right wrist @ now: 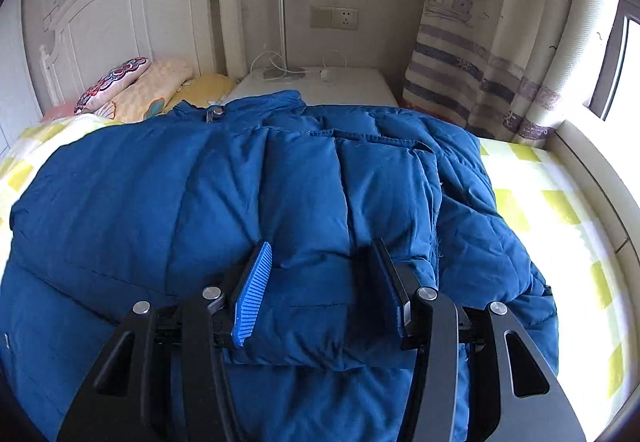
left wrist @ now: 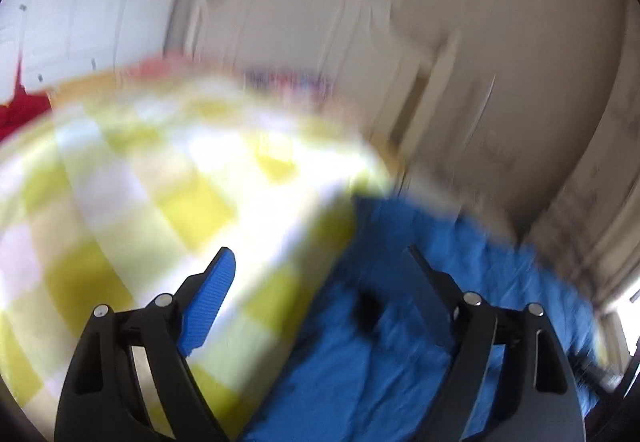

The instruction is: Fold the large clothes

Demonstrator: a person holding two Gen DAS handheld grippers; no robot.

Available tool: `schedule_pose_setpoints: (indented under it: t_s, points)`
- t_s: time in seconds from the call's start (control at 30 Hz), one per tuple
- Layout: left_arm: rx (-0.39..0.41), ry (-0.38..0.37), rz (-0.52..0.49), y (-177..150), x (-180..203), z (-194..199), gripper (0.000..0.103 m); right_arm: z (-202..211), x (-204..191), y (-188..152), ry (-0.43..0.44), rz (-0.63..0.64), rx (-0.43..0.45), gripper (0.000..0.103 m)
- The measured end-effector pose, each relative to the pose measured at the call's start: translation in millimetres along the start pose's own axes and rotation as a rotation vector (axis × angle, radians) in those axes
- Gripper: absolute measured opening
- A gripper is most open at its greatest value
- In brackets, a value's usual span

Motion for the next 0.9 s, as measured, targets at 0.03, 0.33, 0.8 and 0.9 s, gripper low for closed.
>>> schedule_pose_setpoints:
  t_s: [0.03, 0.33, 0.8, 0.9]
  points:
    - [0.085, -0.03, -0.005, 13, 10, 21, 0.095, -1, 1, -1, 0.002, 0.0, -0.001, 0.048]
    - [-0.271, -0.077, -0.411, 6, 164, -62, 0.1, -3, 3, -1, 0.021, -0.01, -0.006, 0.048]
    - [-0.386, 0.067, -0.526, -58, 131, -152, 0.101, 3, 7, 0, 0.025, -0.022, -0.006, 0.05]
    - [-0.386, 0.075, -0.531, -59, 132, -150, 0.101, 18, 5, 18, 0.033, -0.036, 0.017, 0.05]
Point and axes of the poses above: each gripper's, at about its wrist camera, not at the fingertips, and z roughly against the way its jaws point, x to its right, y to its top, the point moved 9 cm from there along -z, roughly the way its jaws point, and after that the axes turned 10 degrees about -x, right-handed, at the moved point
